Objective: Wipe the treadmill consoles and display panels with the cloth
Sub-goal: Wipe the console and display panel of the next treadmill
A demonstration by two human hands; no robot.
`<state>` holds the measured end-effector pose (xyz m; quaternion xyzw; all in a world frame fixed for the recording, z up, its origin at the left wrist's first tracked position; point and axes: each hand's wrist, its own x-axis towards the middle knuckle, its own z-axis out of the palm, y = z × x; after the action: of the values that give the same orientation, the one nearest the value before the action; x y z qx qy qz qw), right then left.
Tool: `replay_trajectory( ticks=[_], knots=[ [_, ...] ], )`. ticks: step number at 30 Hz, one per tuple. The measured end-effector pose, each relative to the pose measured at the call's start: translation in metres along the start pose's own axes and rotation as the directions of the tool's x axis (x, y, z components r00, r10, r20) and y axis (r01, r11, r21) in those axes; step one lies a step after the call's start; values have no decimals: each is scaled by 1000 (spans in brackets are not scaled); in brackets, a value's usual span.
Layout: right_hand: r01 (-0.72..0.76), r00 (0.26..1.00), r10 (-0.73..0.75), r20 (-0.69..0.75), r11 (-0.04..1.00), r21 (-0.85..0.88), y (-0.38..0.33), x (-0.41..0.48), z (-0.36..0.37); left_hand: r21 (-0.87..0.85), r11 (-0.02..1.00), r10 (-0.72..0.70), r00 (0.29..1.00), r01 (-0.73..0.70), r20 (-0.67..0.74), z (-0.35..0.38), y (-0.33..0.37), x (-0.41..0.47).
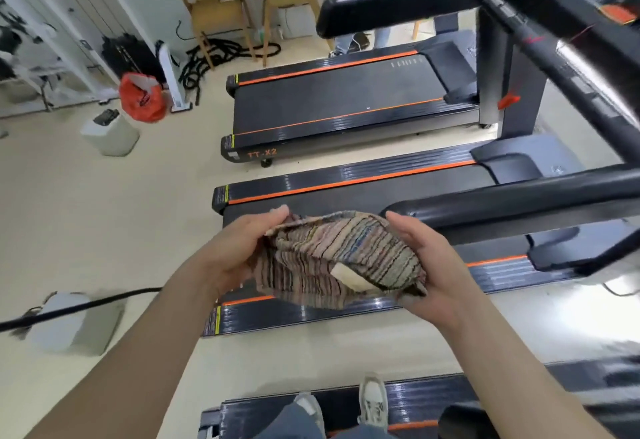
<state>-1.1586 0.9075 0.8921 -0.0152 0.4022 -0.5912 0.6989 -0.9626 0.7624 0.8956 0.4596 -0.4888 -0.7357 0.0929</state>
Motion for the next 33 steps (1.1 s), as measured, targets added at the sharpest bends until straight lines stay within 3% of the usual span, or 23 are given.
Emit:
replay_trajectory(
  ticks=[4,10,13,18,21,24,28,33],
  knots=[
    [55,998,-54,41,998,-28,2,26,16,-61,998,13,998,-17,-61,-28,23,26],
    [194,960,-248,-132,925,-328,1,63,47,69,997,45,996,-40,-78,-92,65,44],
    [249,930,-329,-164,893,-375,-12,77,57,83,990,118,993,-117,-10,-107,92,59],
    [324,890,-367,-269,926,-194,-48,108,62,6,985,169,983,-170,66,-81,141,110],
    [377,910,-361,-204,925,43,-81,128,49,25,983,179,976,-183,127,-64,164,155],
    [437,900,-422,-112,875,207,-116,148,33,4,973,222,940,-231,258,-47,185,208],
    [578,796,-603,-52,731,364,-163,162,12,-29,976,204,858,-216,472,-11,218,277],
    [688,705,-707,-47,667,288,-203,157,-13,138,959,164,880,-249,445,58,250,326]
  ],
)
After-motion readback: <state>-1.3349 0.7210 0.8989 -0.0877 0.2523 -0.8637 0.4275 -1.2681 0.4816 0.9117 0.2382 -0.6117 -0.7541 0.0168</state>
